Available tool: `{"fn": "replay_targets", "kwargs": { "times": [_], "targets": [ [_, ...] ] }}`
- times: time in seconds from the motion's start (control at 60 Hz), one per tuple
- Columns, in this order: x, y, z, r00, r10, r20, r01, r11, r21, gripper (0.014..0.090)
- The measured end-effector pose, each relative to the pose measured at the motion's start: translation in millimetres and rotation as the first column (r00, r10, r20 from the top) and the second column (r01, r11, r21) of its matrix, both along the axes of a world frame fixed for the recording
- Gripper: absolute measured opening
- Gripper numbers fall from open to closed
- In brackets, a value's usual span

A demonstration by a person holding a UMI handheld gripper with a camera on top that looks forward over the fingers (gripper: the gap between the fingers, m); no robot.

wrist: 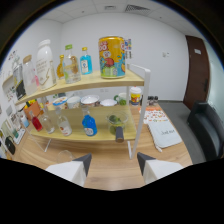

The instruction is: Make me a cup of Mojito.

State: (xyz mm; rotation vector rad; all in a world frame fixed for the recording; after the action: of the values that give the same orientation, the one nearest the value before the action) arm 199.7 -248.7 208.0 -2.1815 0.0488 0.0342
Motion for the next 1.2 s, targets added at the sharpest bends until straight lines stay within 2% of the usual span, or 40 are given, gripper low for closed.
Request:
{"fn": "replay_targets", "kwargs": {
  "times": [0.233,0.3,0.417,0.533,0.583,0.733,0.783,1.05,1.2],
  "targets": [
    [4.6,58.6,-8.9,0.999,0.044,-0.012,-0.044,0.999,-0.014,0.0842],
    [4.2,68.0,-14.3,0.998,0.047,-0.029,-0.048,0.998,-0.029,0.0813],
    [6.7,80.7,-24.4,0.998,0.035,-0.052,-0.038,0.998,-0.054,0.0674],
    [8.2,88.1,-33.4,0.997,0.022,-0.077,-0.029,0.995,-0.09,0.0495],
    [6.8,89.7,-36.5,0.996,0.024,-0.087,-0.033,0.994,-0.106,0.0454],
    [7.6,96.1,-37.6,0.997,0.026,-0.079,-0.035,0.994,-0.105,0.0249],
    [9.4,97.0,-38.7,0.998,0.024,-0.066,-0.031,0.994,-0.108,0.0206],
    [11.5,97.9,-42.2,0.998,0.047,-0.051,-0.054,0.988,-0.144,0.0165],
    [15.8,95.2,-35.3,0.998,0.046,-0.037,-0.05,0.992,-0.115,0.0157]
  ]
}}
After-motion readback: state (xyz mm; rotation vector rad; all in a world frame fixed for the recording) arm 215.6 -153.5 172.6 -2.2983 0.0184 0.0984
